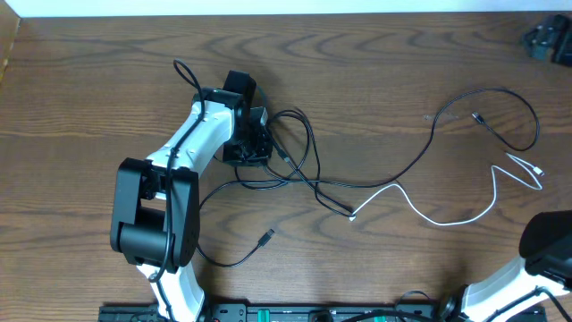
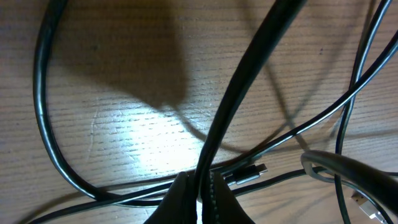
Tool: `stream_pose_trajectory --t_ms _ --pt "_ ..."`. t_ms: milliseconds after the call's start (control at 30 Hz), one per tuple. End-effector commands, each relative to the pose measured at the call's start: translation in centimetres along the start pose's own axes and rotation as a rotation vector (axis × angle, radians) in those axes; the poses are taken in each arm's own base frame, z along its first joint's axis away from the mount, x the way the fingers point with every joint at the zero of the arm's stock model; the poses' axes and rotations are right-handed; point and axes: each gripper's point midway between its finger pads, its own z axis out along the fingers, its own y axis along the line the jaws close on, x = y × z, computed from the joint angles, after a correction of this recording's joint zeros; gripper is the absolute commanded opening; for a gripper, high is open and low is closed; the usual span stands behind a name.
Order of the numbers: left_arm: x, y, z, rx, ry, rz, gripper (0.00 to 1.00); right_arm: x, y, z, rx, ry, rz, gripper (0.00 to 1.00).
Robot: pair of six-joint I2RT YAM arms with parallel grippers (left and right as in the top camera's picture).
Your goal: Untangle cables
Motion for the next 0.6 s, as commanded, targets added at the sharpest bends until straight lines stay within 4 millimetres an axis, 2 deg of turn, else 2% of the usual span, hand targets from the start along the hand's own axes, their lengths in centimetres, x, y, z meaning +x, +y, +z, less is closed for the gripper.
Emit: stream_pose_trajectory --t_ms 0,100,333,467,567 --pt "-0.2 0.1 -0.8 -0.009 -0.024 0.018 0.07 1.2 3.2 0.4 -0.051 0.054 -0.072 0.99" --pt "-0.2 0.1 -0.8 -0.005 -0.025 0.018 0.08 3.4 5.8 1.1 -0.092 0.147 -0.131 0.99" --pt "-0.7 -0.1 -0.8 0.001 -0.042 0.024 0.07 9.3 12.1 2.4 -0.222 0.353 -0.401 0.99" --pt "-1.0 -0.1 -0.9 0.010 -0.052 0.022 0.07 12.7 14.5 4.0 -0.288 0.456 -0.432 0.99" --pt "-1.4 -0.1 -1.1 0.036 -0.066 0.014 0.07 14.6 15.4 4.7 -0.314 0.510 -0.441 0.99"
